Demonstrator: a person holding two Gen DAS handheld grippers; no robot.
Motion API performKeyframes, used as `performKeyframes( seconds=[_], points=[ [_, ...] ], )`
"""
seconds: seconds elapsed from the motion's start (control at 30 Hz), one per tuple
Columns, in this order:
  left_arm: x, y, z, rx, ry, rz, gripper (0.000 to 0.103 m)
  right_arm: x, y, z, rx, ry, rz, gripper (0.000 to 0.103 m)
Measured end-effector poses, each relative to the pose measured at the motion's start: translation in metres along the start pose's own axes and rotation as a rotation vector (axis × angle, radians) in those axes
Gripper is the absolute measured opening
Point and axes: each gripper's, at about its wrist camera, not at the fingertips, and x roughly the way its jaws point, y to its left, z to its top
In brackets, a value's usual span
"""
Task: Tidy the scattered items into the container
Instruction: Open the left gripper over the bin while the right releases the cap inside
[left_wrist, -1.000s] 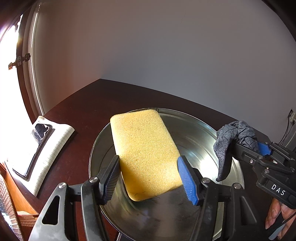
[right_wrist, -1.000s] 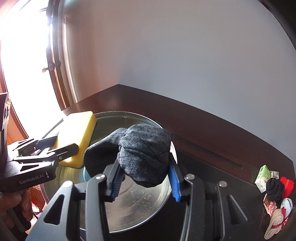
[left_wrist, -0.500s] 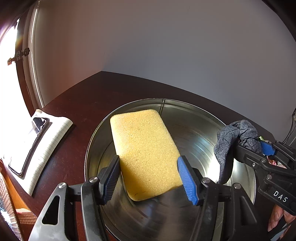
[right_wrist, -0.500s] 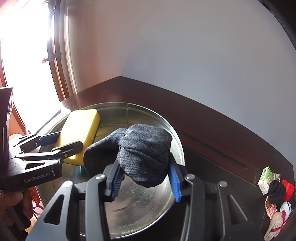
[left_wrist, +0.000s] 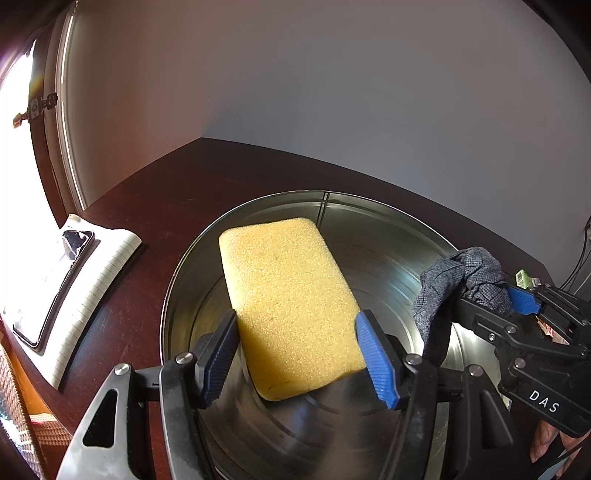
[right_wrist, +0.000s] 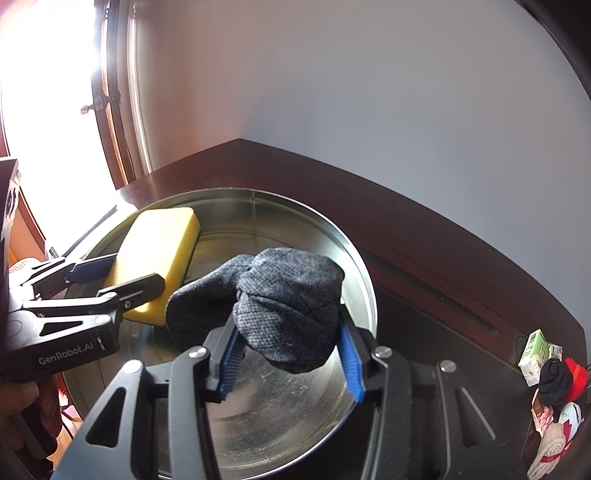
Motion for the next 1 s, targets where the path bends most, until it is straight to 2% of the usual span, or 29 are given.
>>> performKeyframes(
  seconds=[0.2,0.37,0.53,0.67,1.0],
  points=[
    [-0.002,-0.004,0.001,0.008,0.003,-0.004,0.069,0.006,0.002,-0.003,-0.003,0.022,0.003,0.050],
    [-0.005,-0.008,0.002,0.010,0.001,0.000,0.077,0.003,0.002,-0.003,-0.009,0.013,0.000,0.053],
    [-0.007,-0.008,0.004,0.003,-0.008,-0.002,0.080,-0.002,-0.001,-0.003,-0.004,-0.001,-0.002,0.053],
    [-0.011,-0.009,0.005,-0.001,-0.014,0.016,0.087,-0.008,-0.003,-0.004,0.002,-0.020,-0.003,0.058],
    [-0.026,-0.008,0.009,-0.037,-0.059,0.016,0.088,-0.032,-0.017,-0.008,0.048,-0.082,0.004,0.059]
  ],
)
